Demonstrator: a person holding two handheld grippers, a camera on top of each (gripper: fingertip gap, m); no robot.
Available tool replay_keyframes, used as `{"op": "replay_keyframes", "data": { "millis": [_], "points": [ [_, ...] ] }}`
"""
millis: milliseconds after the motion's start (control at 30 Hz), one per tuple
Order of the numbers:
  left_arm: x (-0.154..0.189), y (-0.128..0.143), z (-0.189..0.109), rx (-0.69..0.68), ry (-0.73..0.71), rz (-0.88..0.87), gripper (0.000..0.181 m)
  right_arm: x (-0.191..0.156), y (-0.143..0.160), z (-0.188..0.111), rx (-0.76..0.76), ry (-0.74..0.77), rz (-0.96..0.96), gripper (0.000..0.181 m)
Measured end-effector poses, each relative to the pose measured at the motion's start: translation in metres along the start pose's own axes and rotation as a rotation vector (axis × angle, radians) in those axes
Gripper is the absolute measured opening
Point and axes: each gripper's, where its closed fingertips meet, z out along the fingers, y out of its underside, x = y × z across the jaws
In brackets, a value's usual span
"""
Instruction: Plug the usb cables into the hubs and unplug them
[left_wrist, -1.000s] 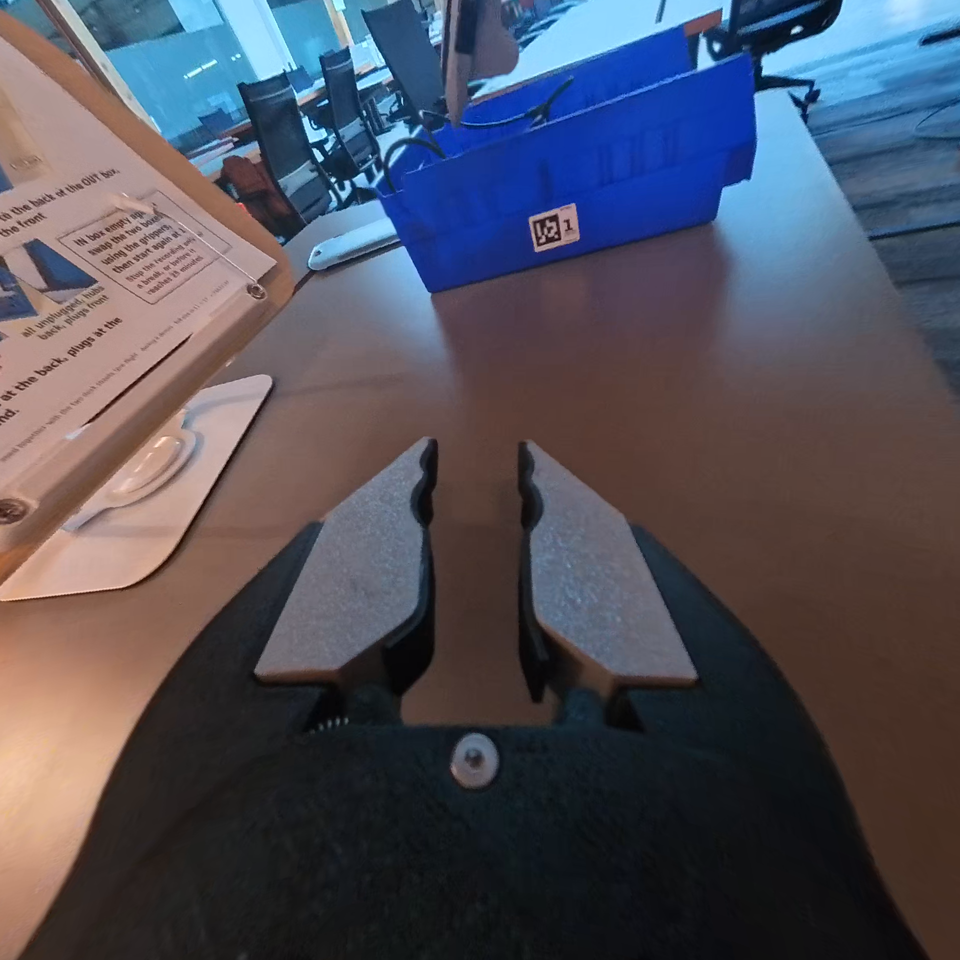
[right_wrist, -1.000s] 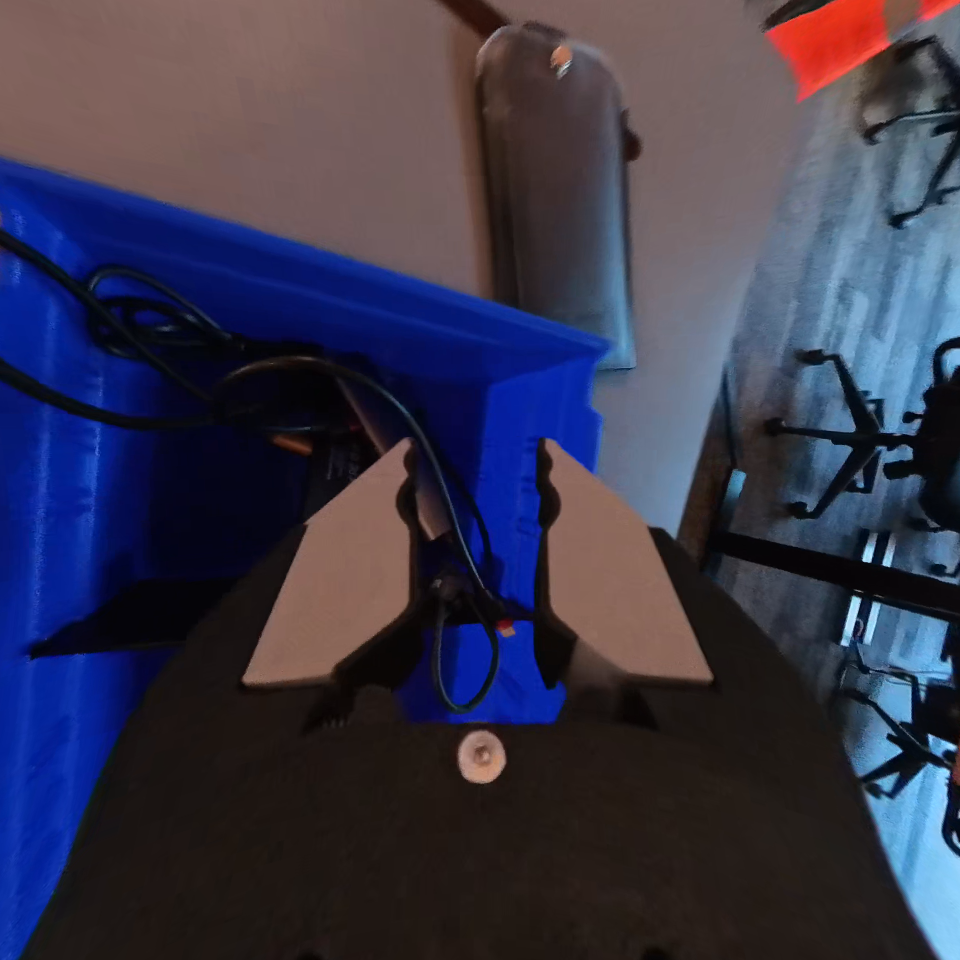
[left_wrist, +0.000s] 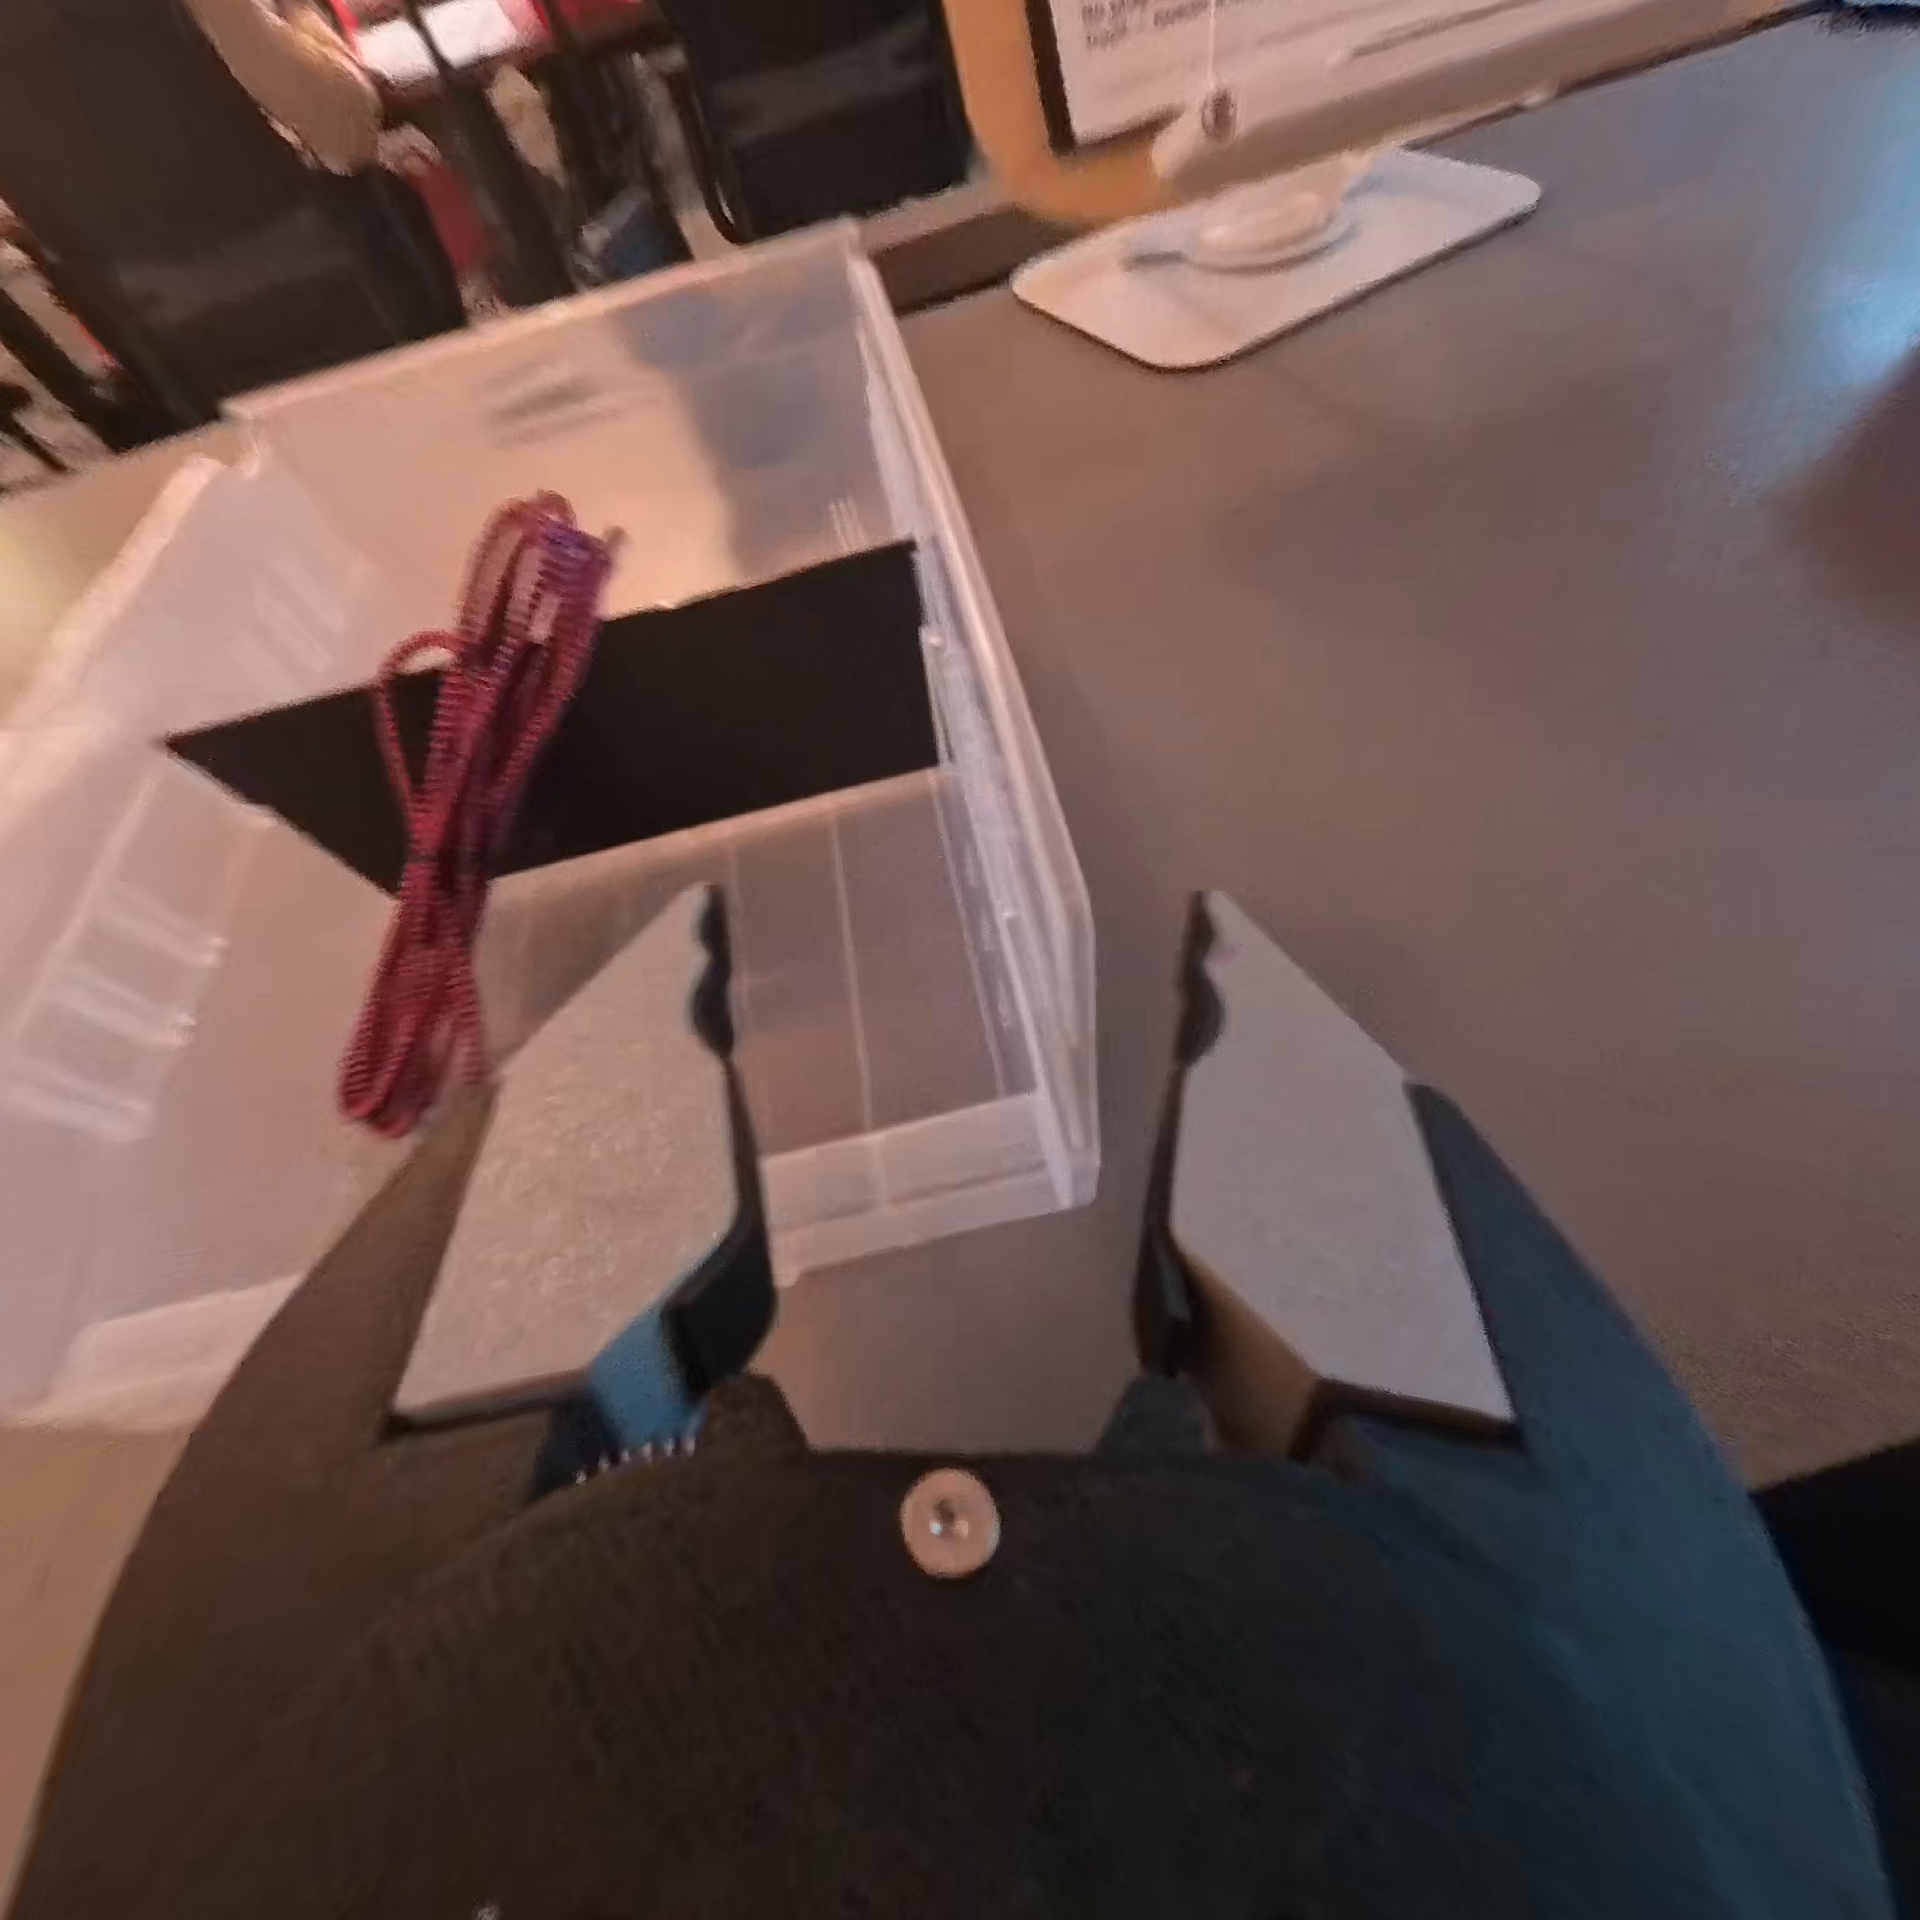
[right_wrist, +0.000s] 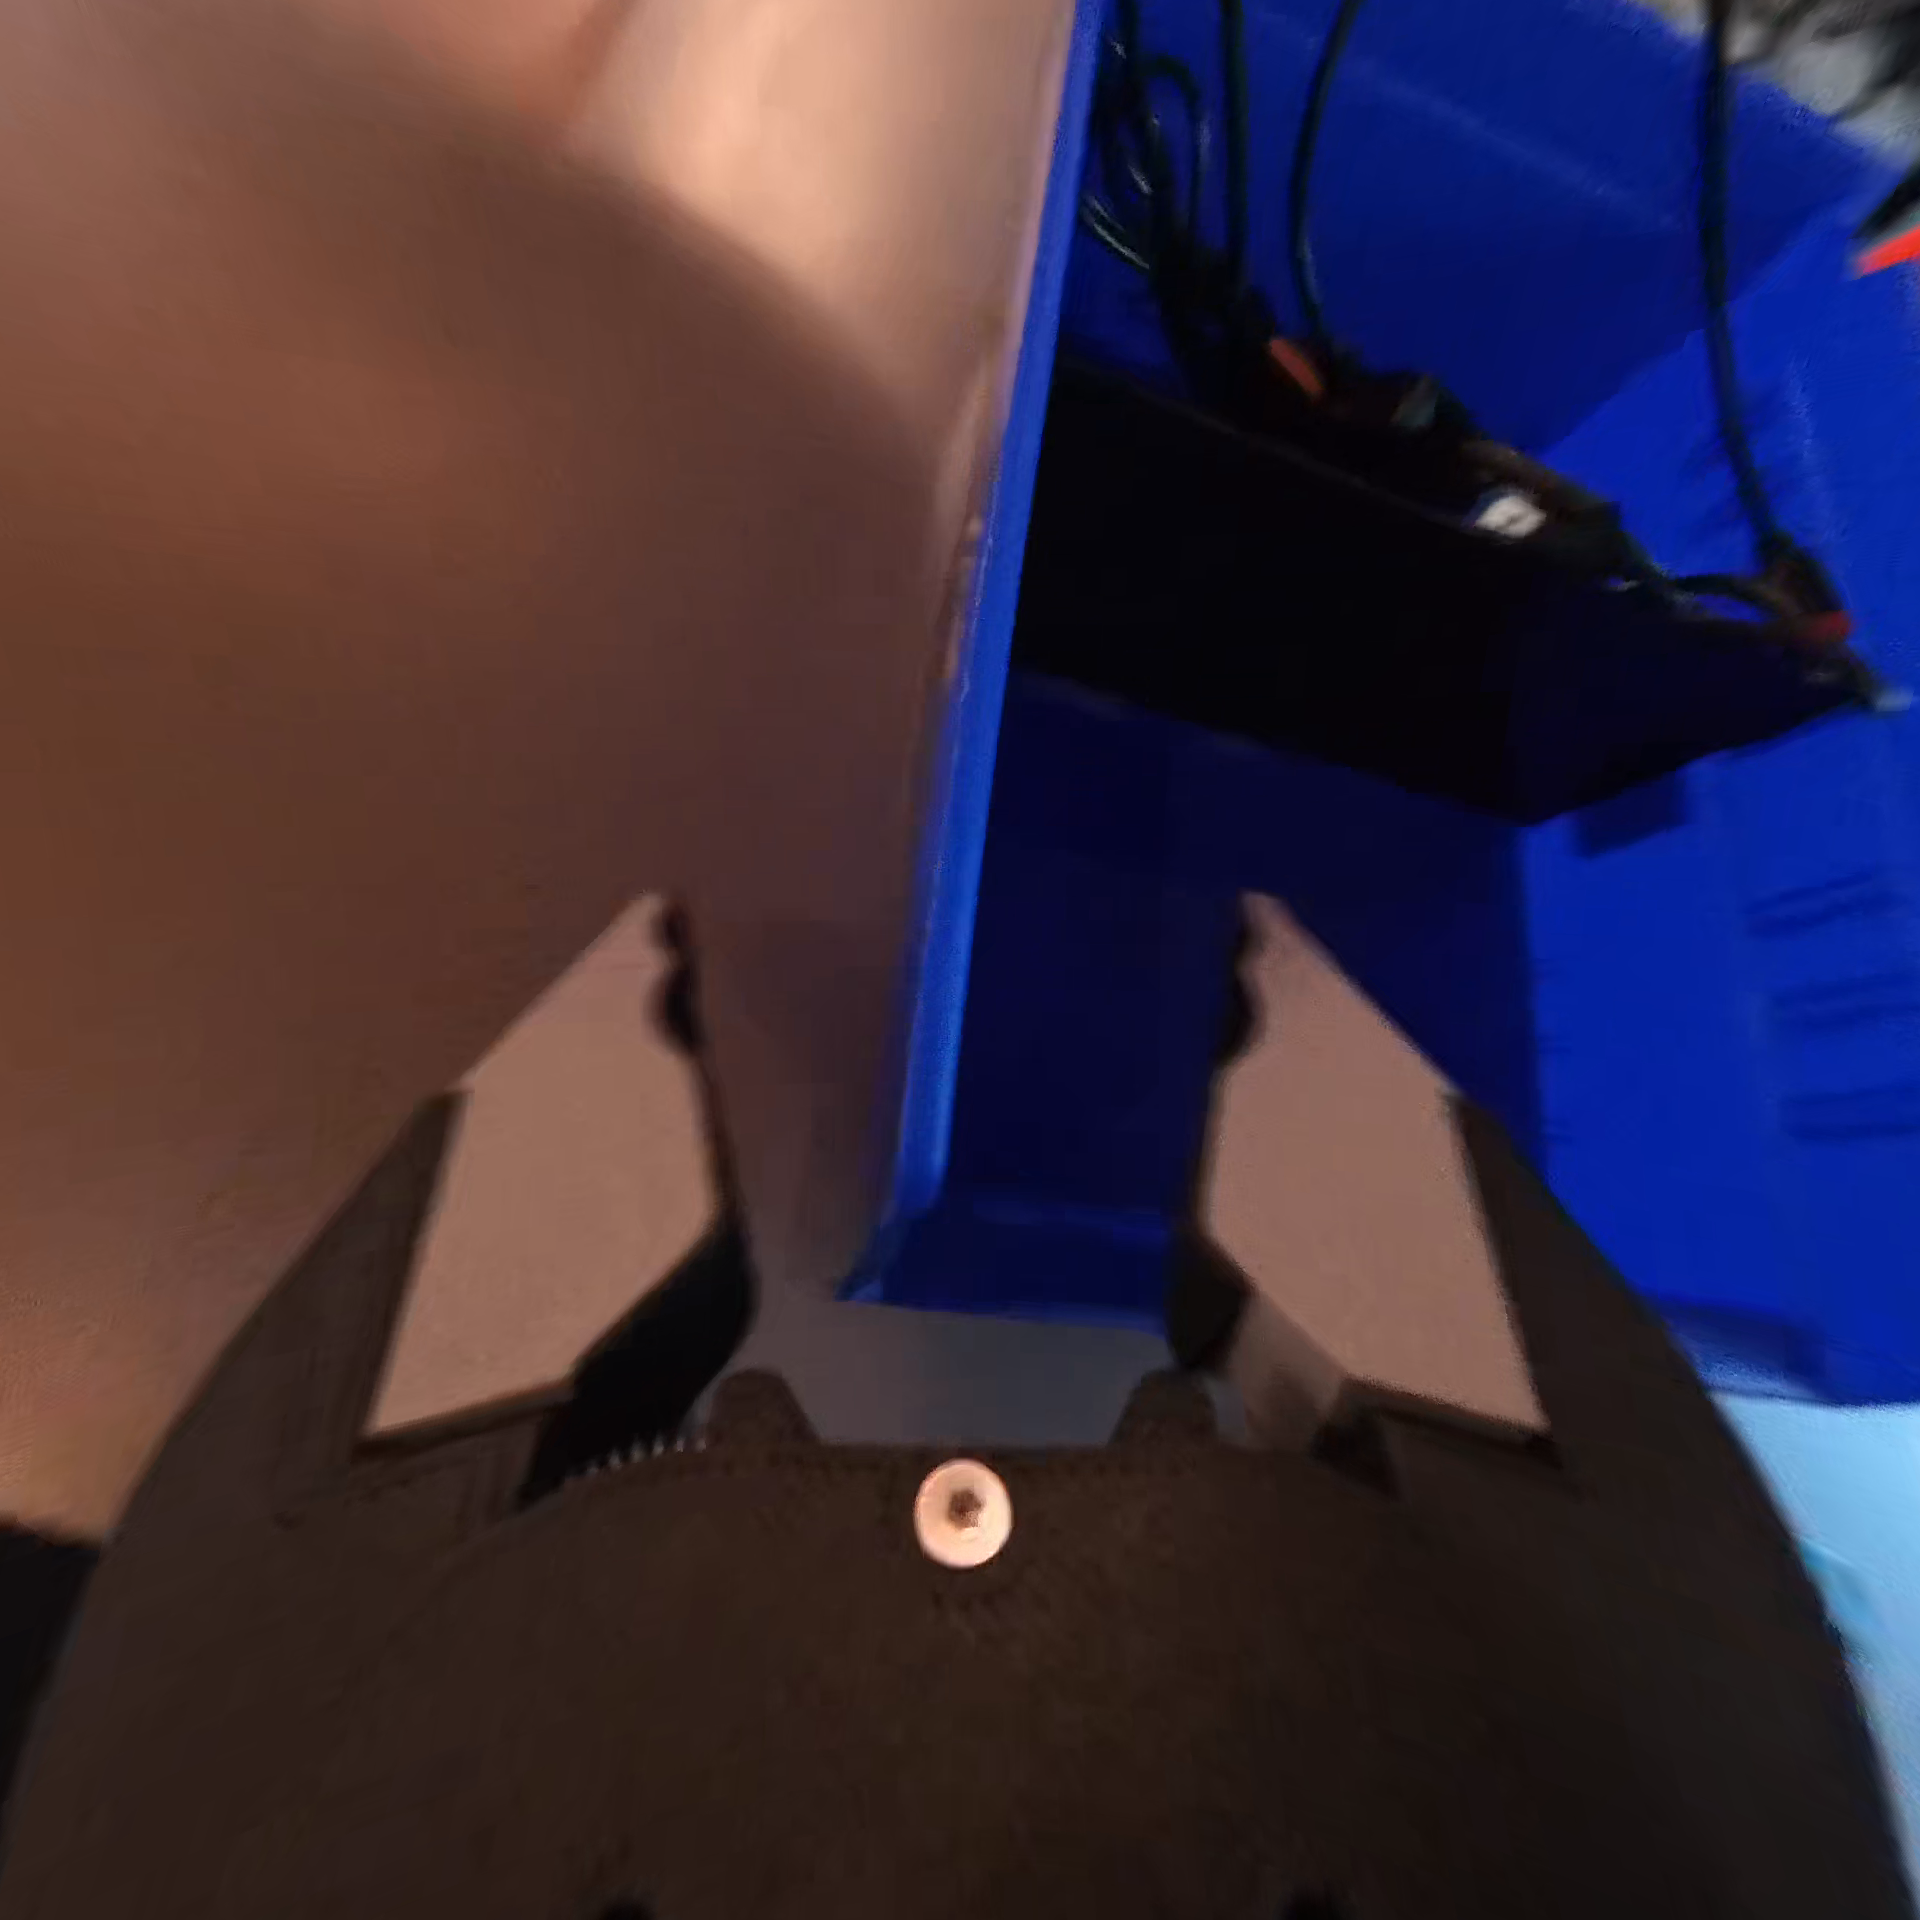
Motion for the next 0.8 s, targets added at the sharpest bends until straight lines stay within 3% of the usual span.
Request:
{"op": "replay_keyframes", "data": {
  "millis": [33,67,100,133,167,267,400,433,533,600,633,733,800],
  "points": [
    [0.002,0.004,0.01,-0.033,0.01,0.009,0.072,0.006,-0.002,0.0,-0.017,0.078,-0.055,0.04],
    [0.0,0.0,0.015,-0.023,-0.027,0.061,0.048,0.002,-0.009,-0.002,-0.007,0.108,-0.094,0.011],
    [0.007,-0.005,0.018,-0.013,0.005,0.119,0.02,-0.005,-0.012,-0.001,-0.025,0.101,-0.074,0.009],
    [-0.002,-0.006,0.019,-0.035,-0.067,0.125,0.009,-0.014,-0.016,-0.001,-0.03,0.074,-0.037,0.007],
    [-0.014,-0.004,0.018,-0.059,-0.131,0.163,0.006,-0.021,-0.019,-0.001,-0.035,0.062,-0.008,0.006],
    [-0.026,0.002,0.01,-0.011,-0.094,0.141,0.005,-0.043,-0.027,-0.001,-0.041,0.096,0.018,0.007],
    [-0.04,0.004,-0.012,0.028,-0.1,0.192,0.004,-0.113,-0.05,-0.001,-0.016,0.003,0.006,0.024],
    [-0.041,-0.003,-0.022,0.082,-0.064,0.167,0.003,-0.133,-0.058,0.001,0.001,-0.02,-0.012,0.03],
    [-0.043,-0.04,-0.062,0.426,0.169,-0.051,0.003,-0.187,-0.08,0.011,0.047,-0.063,-0.104,0.046],
    [-0.035,-0.046,-0.081,0.61,0.282,-0.016,0.003,-0.207,-0.091,0.017,0.059,-0.069,-0.136,0.048],
    [-0.025,-0.037,-0.08,0.627,0.287,0.089,0.003,-0.213,-0.095,0.019,0.063,-0.075,-0.141,0.048],
    [-0.01,-0.015,-0.062,0.464,0.172,0.312,0.004,-0.219,-0.099,0.02,0.072,-0.108,-0.139,0.046],
    [-0.005,-0.027,-0.064,0.471,0.18,0.286,0.003,-0.219,-0.1,0.02,0.078,-0.13,-0.129,0.047]
  ]
}}
